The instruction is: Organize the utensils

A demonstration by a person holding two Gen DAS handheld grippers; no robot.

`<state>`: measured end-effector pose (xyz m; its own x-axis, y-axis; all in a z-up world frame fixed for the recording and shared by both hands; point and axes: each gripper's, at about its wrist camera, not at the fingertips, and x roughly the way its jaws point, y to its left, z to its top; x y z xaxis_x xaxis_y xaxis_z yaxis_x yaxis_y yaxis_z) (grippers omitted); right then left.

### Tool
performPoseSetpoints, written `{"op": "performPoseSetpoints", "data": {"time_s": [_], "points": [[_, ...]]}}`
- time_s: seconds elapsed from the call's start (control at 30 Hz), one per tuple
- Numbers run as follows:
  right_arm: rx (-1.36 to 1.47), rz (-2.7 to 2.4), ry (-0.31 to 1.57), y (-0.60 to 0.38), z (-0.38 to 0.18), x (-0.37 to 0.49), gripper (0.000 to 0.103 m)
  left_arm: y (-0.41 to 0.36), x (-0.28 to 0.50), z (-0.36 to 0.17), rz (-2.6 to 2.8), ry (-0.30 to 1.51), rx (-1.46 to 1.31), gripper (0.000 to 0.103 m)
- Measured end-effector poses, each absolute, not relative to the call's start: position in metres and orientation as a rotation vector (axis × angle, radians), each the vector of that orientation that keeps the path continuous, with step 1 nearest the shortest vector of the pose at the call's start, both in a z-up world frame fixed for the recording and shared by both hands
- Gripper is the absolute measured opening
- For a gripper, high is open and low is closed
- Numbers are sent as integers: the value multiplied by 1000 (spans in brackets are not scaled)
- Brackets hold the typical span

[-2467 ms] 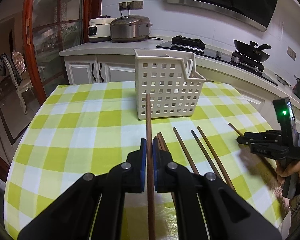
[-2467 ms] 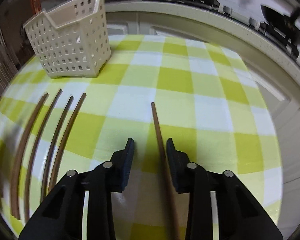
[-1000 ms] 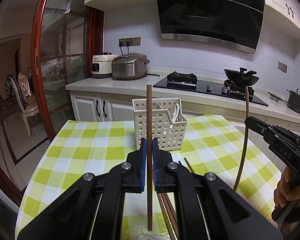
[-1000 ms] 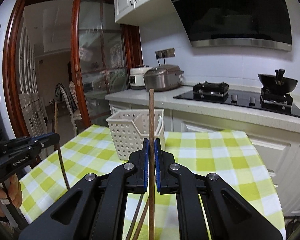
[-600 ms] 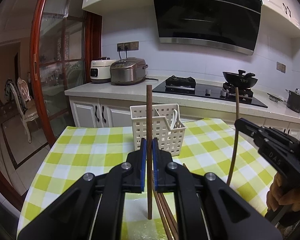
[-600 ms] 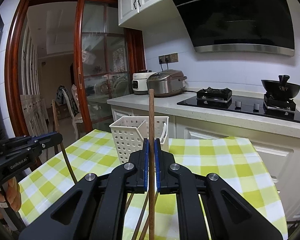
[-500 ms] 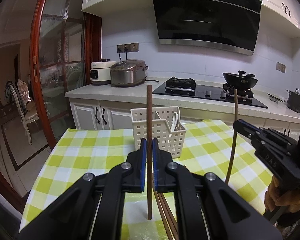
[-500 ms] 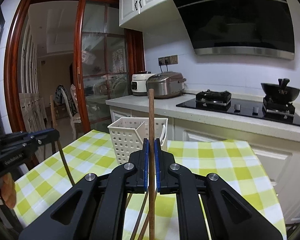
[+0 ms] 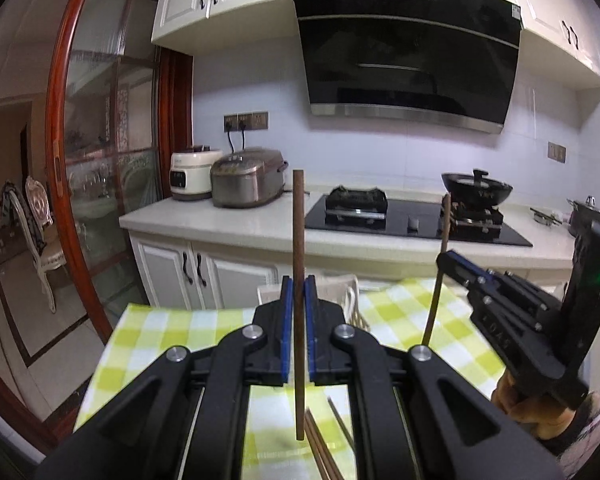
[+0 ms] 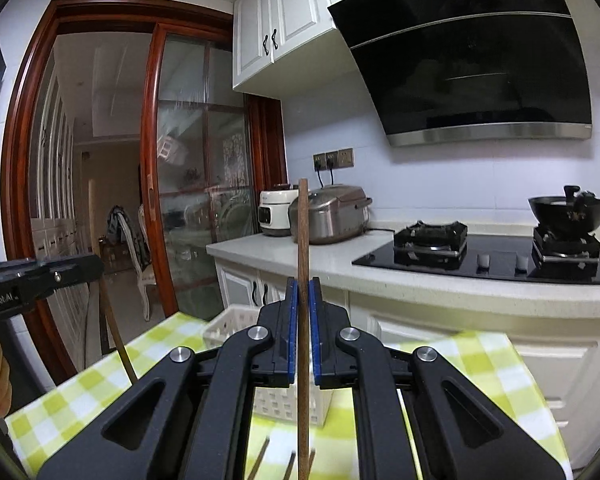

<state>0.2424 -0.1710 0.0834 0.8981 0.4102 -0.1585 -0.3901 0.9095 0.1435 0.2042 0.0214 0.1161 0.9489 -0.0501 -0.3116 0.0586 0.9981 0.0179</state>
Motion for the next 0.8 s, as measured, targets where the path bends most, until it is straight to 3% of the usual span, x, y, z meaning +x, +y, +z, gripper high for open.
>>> {"op": "performPoseSetpoints", "data": {"time_s": [0.43, 0.57, 0.8], "points": [[168, 419, 187, -151, 127, 335, 7, 24, 289, 196, -45, 231, 45, 6], [147, 419, 215, -134, 123, 361, 7, 33, 324, 184, -44, 261, -1, 6], [95, 420, 364, -115, 66, 392, 7, 43, 370, 108, -47, 379, -45, 6]]}}
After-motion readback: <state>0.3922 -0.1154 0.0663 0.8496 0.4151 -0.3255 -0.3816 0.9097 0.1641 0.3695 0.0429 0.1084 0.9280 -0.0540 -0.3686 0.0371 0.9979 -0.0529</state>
